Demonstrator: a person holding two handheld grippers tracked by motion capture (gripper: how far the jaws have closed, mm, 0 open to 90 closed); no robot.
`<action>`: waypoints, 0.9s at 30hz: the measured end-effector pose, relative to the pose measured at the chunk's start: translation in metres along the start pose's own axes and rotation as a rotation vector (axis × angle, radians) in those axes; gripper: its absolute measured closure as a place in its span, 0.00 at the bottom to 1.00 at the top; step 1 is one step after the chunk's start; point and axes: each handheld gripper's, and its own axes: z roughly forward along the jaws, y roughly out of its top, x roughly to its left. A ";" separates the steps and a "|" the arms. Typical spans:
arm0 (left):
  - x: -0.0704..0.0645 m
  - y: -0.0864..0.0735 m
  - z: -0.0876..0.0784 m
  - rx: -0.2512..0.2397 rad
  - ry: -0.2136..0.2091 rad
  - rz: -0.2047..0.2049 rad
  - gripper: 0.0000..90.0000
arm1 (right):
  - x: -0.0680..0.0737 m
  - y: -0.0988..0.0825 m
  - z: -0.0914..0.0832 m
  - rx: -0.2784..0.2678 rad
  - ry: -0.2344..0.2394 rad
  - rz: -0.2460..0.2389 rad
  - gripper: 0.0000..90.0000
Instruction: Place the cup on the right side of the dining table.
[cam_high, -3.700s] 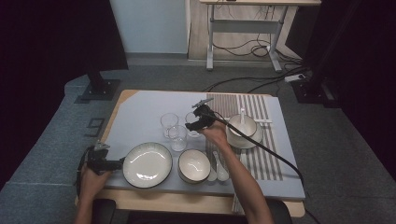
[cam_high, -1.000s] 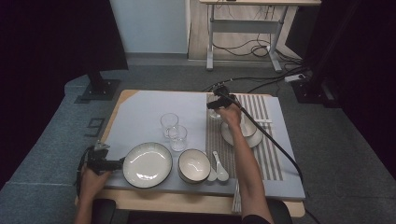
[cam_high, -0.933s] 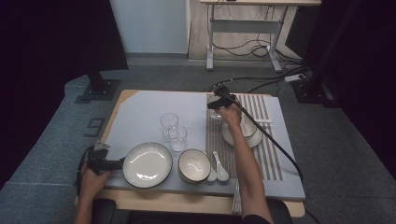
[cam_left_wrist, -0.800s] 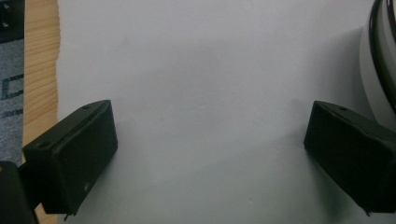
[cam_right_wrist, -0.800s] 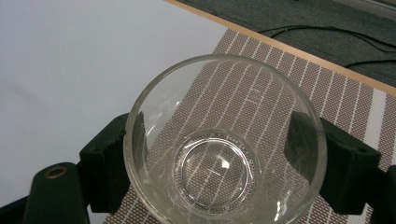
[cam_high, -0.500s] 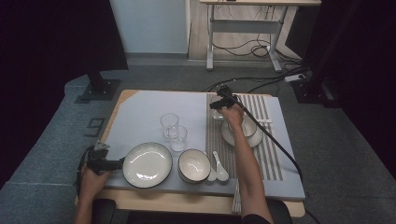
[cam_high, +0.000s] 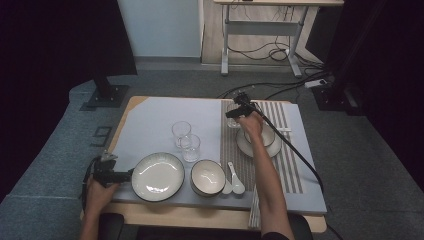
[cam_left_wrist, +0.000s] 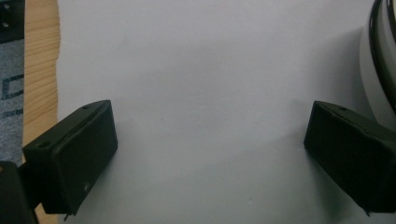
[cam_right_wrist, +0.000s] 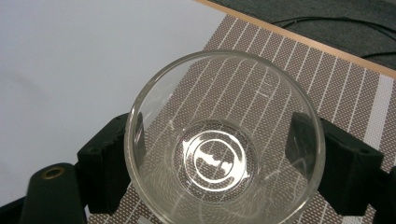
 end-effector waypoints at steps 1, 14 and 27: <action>0.000 0.000 0.000 0.000 0.000 0.000 0.03 | 0.000 0.000 0.000 -0.002 0.008 -0.004 0.15; 0.000 0.000 0.000 0.000 0.000 0.001 0.03 | 0.003 0.002 -0.015 -0.031 0.015 -0.061 0.00; 0.000 0.000 0.000 -0.001 0.001 0.001 0.03 | 0.012 0.001 -0.044 -0.080 0.028 -0.103 0.00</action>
